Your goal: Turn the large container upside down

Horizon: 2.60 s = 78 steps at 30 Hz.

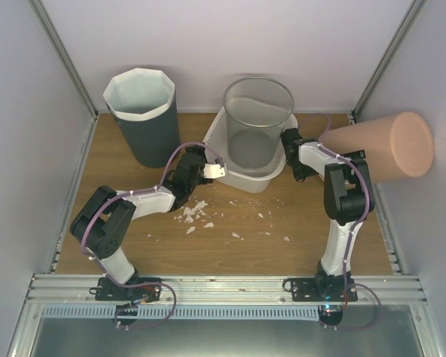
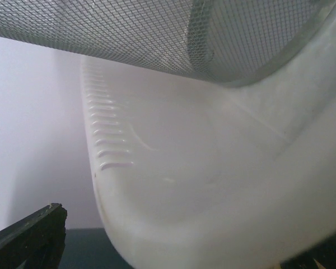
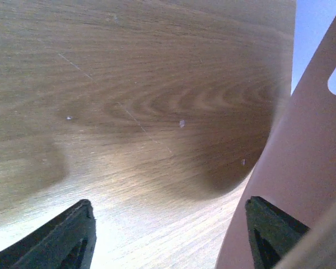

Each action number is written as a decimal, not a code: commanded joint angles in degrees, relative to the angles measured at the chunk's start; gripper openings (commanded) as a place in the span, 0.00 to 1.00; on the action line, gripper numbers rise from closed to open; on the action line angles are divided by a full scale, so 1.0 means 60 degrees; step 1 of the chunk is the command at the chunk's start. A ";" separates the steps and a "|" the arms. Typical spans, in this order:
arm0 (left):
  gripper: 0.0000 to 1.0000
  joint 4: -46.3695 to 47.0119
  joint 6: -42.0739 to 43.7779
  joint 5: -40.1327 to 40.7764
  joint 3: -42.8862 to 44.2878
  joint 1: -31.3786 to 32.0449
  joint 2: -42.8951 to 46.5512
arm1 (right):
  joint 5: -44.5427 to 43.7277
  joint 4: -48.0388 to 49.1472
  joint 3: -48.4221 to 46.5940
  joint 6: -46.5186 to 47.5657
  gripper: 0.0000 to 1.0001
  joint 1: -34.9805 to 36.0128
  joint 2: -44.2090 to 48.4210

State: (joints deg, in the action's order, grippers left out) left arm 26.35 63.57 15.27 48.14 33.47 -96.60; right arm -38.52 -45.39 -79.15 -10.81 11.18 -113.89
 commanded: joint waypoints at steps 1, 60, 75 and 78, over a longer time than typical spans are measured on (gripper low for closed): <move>0.99 0.0504 -0.0180 -0.0208 -0.0155 0.0053 0.0548 | 0.0141 -0.0147 0.0040 -0.0285 0.74 0.0626 -0.0421; 0.99 0.0342 -0.0722 -0.0274 -0.0191 -0.0054 0.0612 | -0.3518 0.0960 0.2281 -0.0829 0.99 0.3174 -0.1455; 0.99 -0.0114 -0.0773 -0.0289 -0.0067 -0.0086 0.1033 | 0.0158 -0.2023 0.1905 -0.2578 1.00 0.5010 -0.1432; 0.99 -0.0215 -0.0805 -0.0325 -0.0010 -0.0086 0.1095 | 0.1461 -0.2962 0.1316 -0.3708 1.00 0.5046 -0.0573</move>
State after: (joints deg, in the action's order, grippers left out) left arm 23.70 59.94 13.80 46.09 33.26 -92.03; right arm -43.24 -39.64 -72.58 -27.14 36.25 -113.97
